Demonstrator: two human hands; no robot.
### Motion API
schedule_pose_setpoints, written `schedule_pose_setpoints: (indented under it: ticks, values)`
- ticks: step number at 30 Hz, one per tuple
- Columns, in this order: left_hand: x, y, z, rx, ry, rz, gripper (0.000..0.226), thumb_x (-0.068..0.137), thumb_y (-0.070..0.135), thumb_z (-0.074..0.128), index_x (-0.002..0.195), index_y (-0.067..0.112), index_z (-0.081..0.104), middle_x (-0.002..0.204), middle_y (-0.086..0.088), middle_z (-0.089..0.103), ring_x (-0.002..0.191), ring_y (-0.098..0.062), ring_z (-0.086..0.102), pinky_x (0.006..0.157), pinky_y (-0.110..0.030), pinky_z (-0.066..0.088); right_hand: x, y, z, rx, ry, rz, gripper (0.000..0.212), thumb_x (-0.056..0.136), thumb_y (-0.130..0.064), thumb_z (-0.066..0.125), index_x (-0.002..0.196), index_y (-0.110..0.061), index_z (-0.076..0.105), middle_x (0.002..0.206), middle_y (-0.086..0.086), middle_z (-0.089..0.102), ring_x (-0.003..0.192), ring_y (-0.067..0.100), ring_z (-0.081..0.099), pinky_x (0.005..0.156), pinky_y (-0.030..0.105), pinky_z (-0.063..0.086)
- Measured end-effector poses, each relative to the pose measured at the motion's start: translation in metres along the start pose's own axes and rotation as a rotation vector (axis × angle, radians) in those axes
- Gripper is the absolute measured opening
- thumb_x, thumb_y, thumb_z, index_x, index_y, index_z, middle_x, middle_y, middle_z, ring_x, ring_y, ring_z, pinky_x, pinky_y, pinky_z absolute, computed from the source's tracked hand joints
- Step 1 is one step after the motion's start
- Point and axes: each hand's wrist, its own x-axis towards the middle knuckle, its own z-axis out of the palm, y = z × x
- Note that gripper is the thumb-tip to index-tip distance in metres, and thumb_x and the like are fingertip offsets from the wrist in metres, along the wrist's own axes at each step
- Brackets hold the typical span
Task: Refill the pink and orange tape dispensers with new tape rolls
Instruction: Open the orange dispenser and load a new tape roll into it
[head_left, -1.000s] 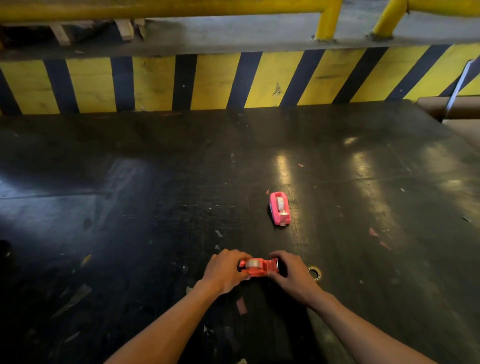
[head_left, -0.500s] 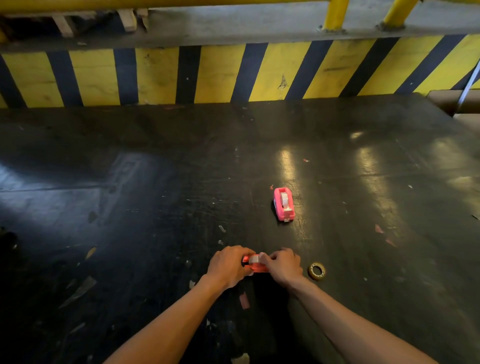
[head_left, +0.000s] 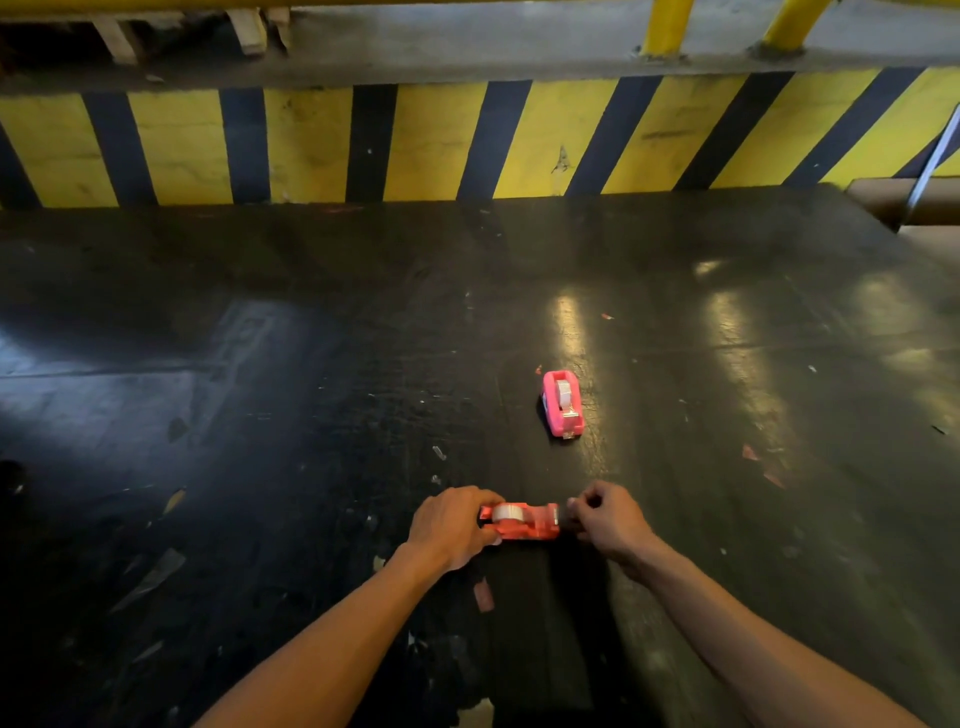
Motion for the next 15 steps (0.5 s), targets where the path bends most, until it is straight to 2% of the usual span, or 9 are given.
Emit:
schedule_pose_setpoints:
  ticks: [2,5,9,12,15]
  values:
    - [0.001,0.0,0.0,-0.003,-0.011,-0.002,0.051,0.088,0.034,0.074,0.136,0.033,0.057,0.135,0.004,0.063,0.125,-0.018,0.058,0.108,-0.044,0.046,0.001,0.004,-0.002,0.058,-0.05,0.054,0.015,0.093,-0.018,0.062,0.079,-0.014,0.057,0.08,0.014,0.071,0.068,0.027,0.071,0.069,0.049,0.062]
    - [0.001,0.0,0.001,-0.014,-0.018,-0.014,0.052,0.089,0.033,0.073,0.138,0.032,0.056,0.137,0.004,0.062,0.127,-0.018,0.057,0.109,-0.045,0.045,-0.003,0.002,-0.002,0.051,-0.073,0.091,0.01,0.097,-0.018,0.057,0.089,-0.011,0.055,0.078,0.014,0.072,0.066,0.026,0.074,0.058,0.036,0.061]
    - [0.0,0.0,0.004,-0.028,-0.002,-0.024,0.053,0.088,0.032,0.074,0.138,0.032,0.056,0.138,0.004,0.061,0.127,-0.018,0.056,0.108,-0.044,0.046,-0.008,0.001,0.013,-0.016,-0.045,0.102,0.012,0.1,-0.019,0.052,0.093,-0.01,0.055,0.067,0.011,0.068,0.035,0.008,0.06,0.034,0.021,0.045]
    - [0.0,0.0,0.006,-0.048,0.008,-0.034,0.052,0.088,0.032,0.074,0.137,0.033,0.056,0.137,0.005,0.062,0.127,-0.017,0.057,0.107,-0.043,0.047,-0.013,0.003,0.032,0.012,-0.013,0.136,0.013,0.102,-0.019,0.047,0.098,-0.011,0.056,0.072,0.013,0.067,0.036,0.009,0.056,0.03,0.019,0.037]
    - [0.001,-0.001,0.006,-0.062,-0.001,-0.036,0.052,0.088,0.032,0.074,0.137,0.033,0.056,0.136,0.004,0.062,0.126,-0.018,0.057,0.107,-0.044,0.047,-0.015,0.005,0.039,0.076,0.045,0.184,0.017,0.101,-0.018,0.05,0.089,-0.013,0.061,0.069,0.011,0.064,0.037,0.01,0.051,0.028,0.017,0.033]
